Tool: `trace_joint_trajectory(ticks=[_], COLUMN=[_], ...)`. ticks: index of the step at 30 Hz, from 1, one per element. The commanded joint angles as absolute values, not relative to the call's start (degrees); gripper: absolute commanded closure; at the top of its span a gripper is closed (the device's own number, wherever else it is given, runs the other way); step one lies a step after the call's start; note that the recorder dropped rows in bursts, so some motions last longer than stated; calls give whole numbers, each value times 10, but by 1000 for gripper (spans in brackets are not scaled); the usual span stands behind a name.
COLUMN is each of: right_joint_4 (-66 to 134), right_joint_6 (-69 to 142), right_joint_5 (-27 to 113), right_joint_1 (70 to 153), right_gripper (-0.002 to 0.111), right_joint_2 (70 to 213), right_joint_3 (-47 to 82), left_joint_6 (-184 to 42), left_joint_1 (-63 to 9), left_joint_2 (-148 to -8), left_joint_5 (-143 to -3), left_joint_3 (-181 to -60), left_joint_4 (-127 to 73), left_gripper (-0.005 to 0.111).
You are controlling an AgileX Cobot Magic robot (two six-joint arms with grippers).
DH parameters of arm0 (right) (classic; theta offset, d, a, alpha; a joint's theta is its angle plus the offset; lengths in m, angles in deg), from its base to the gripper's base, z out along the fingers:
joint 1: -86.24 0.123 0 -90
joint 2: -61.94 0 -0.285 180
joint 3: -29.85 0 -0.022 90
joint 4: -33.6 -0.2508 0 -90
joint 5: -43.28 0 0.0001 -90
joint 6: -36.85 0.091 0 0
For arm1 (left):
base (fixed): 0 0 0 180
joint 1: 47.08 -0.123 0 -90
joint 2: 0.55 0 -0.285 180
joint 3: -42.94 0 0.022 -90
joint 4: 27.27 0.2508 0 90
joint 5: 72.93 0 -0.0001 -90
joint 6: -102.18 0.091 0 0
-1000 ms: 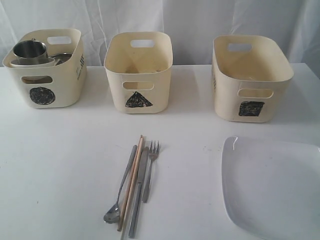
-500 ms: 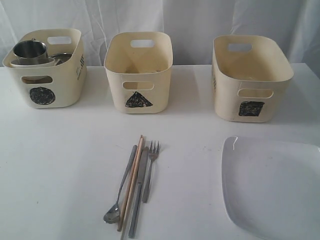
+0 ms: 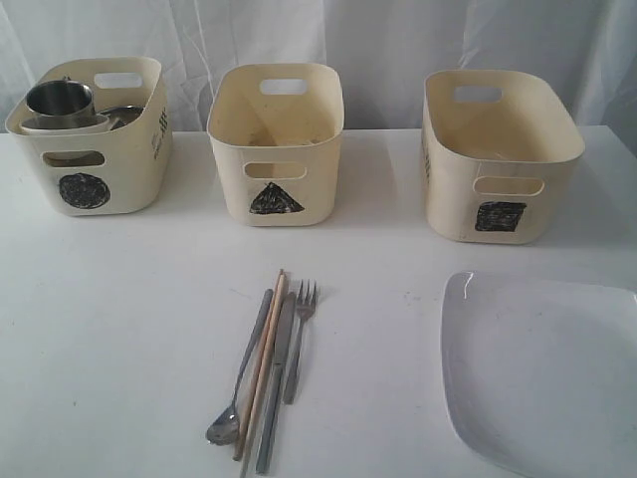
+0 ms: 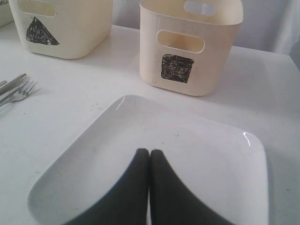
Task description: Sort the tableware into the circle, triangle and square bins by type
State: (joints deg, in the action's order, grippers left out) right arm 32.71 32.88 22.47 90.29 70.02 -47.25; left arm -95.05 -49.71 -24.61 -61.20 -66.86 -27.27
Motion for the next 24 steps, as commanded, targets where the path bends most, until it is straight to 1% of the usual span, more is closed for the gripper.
trace_joint_trajectory(ticks=[1,7,12,24], right_joint_4=[331,331,331,331], right_joint_6=[330,330,330,330], right_joint_5=[232,232,232,232], right_joint_1=[902,902,902,902], right_gripper=[108,108,108,108], right_joint_2=[697,697,697,697], right_joint_3=[-474,-474,-474,-474], left_joint_6=[-975,-966,-960,-955], left_joint_1=[-498,-499,-499,-499], left_joint_2=[-162,-83,-83,-83], left_joint_5=[-618,-555,-500,-499], left_joint_3=[-598,-598,-599,-599], left_joint_4=[-273,-267,-267,-267], left_gripper=[107,107,107,107])
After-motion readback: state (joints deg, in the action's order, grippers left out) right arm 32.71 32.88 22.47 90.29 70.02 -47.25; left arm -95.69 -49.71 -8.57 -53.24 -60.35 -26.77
